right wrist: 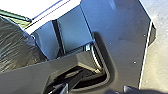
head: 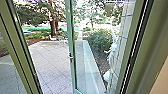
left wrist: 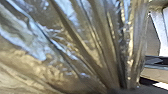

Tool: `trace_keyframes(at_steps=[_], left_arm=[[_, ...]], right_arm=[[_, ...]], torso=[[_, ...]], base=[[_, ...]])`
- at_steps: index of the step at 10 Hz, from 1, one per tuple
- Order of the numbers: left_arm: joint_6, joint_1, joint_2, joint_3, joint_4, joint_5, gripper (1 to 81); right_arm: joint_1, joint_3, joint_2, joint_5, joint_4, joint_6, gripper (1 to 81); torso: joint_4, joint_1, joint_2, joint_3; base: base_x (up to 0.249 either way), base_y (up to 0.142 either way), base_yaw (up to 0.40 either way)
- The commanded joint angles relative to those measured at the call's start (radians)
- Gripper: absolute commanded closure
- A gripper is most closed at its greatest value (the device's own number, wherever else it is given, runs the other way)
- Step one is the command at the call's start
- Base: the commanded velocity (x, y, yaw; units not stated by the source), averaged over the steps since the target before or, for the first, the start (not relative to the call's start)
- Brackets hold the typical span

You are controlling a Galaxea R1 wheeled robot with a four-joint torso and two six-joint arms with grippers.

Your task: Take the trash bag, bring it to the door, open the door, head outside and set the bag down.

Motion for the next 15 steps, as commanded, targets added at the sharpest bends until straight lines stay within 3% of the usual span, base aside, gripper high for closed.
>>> trace_keyframes(at_steps=[1, 10, 15], left_arm=[[0.008, -0.052, -0.001, -0.001, 0.008, 0.065, 81.1], [0.008, -0.051, -0.001, -0.003, 0.008, 0.062, 81.1], [0.008, -0.051, -0.001, -0.003, 0.008, 0.06, 81.1]], right_arm=[[0.044, 0.006, 0.014, -0.066, -0.008, -0.006, 1.0], [0.043, 0.005, 0.014, -0.065, -0.007, -0.006, 1.0], [0.033, 0.005, 0.012, -0.065, -0.007, -0.006, 1.0]], torso=[[0.0, 0.0, 0.0, 0.0], [0.0, 0.0, 0.0, 0.0], [0.0, -0.001, 0.0, 0.0]], base=[[0.0, 0.0, 0.0], [0.0, 0.0, 0.0], [0.075, 0.0, 0.0]])
